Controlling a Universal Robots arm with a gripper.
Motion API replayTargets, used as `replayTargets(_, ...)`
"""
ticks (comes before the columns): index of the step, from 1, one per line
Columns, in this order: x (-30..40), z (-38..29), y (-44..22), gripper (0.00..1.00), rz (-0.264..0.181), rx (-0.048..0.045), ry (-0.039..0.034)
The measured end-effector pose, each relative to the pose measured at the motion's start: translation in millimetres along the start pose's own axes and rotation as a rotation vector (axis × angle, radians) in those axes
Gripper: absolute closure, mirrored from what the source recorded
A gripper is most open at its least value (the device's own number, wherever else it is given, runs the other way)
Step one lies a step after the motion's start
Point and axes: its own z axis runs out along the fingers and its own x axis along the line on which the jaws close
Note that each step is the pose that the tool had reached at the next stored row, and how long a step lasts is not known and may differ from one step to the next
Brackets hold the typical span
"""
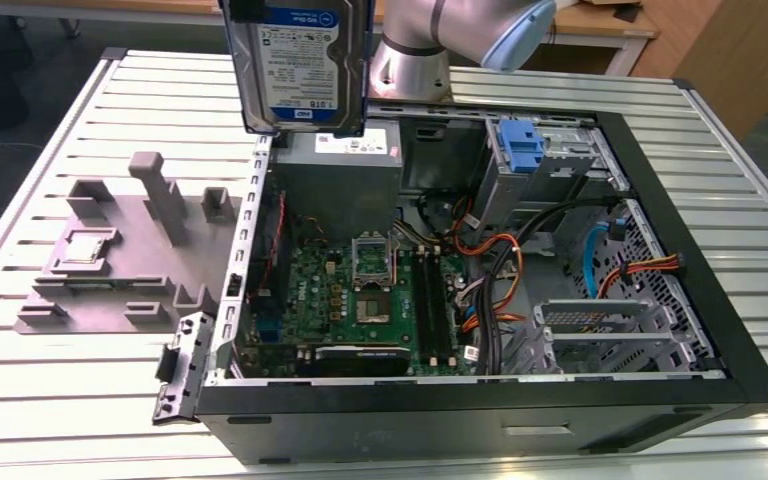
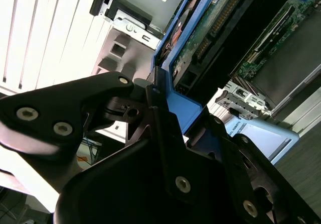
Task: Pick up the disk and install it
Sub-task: 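Pick up the disk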
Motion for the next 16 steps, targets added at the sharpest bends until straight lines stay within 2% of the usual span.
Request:
replayTargets(10,-0.1,0.0,-1.5,0.63,0.0,0.0,0.0)
replayTargets(16,-0.3,-0.3,-13.6,0.63,0.0,0.0,0.0)
